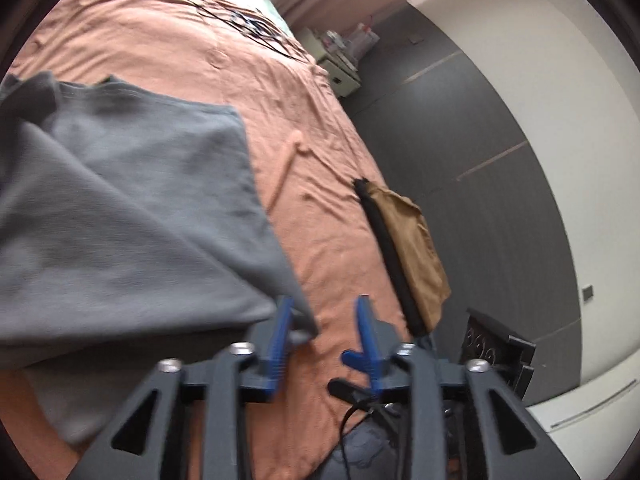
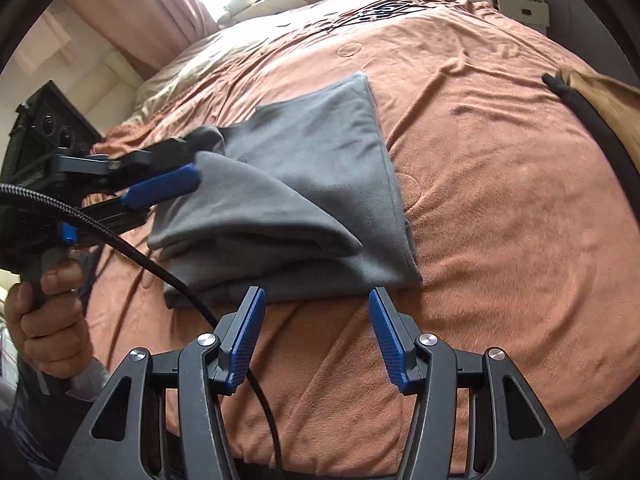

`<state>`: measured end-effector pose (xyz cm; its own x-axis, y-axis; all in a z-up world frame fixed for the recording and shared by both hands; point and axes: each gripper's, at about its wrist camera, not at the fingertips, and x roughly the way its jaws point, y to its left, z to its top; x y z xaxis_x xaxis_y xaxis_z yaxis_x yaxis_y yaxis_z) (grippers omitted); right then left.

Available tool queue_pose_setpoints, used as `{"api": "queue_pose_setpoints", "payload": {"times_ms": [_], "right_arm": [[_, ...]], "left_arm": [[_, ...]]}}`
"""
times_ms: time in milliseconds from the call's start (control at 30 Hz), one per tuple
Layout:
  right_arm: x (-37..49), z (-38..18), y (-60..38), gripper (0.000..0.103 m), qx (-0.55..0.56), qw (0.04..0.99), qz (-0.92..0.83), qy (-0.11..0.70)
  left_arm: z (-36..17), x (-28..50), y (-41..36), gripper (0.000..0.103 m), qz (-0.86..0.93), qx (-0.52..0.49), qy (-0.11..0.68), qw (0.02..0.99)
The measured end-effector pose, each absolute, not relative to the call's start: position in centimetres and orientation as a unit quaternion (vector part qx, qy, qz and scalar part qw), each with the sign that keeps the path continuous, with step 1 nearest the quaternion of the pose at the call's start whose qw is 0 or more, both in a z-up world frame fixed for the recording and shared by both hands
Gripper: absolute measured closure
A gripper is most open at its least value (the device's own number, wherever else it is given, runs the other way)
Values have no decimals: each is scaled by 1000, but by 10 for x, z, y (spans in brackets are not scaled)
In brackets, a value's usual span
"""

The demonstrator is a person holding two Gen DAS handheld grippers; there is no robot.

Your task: Fold small clothes

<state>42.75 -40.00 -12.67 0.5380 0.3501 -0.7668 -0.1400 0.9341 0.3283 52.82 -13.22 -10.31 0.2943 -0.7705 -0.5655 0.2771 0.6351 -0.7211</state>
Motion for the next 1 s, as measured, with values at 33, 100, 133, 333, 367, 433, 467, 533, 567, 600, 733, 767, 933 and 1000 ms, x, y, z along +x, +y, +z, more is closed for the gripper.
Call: {"api": "queue_pose_setpoints", "payload": {"times_ms": [33,100,133,333,367,433,467,533,567,600,733,767,933,1000], "right_arm": [[430,-127,-395,51,102,869,142,463],[438,-126,-383,51,66,869,144,469],[442,-125,-377,51,47,869,144,471],[471,-129,-344,51,-46,860,137,489],[477,-130,-339,51,-59,859,136,491],[487,-133,-326,51,-84,855,134,494],[492,-135,-320,51,-96,853,132,496],[499,-137,-309,51,-120,852,129,493],[503,-138,-303,51,-127,851,132,491],[505,-139,-296,51,-135,850,136,490],[508,-138,-276,57,-171,851,142,475],[509,-137,-273,61,-176,853,142,470],[515,-132,-284,86,-142,864,152,459],[515,-132,-295,91,-109,864,158,466]], "left_arm": [[-104,527,-124,58,-334,-255,483,768],[-105,524,-107,58,-316,-254,483,776],[-107,522,-100,58,-308,-252,484,779],[-123,502,-47,58,-239,-243,494,800],[-127,499,-42,58,-231,-245,496,800],[-136,492,-27,58,-212,-251,500,801],[-142,488,-20,58,-201,-254,504,801],[-152,482,-11,58,-183,-260,510,799],[-157,479,-6,58,-176,-265,512,798],[-161,475,-1,58,-170,-271,514,796],[-178,466,12,58,-147,-287,523,789],[-182,465,15,58,-144,-290,527,786],[-193,469,13,58,-140,-294,541,776],[-192,471,10,58,-142,-291,540,777]]}}
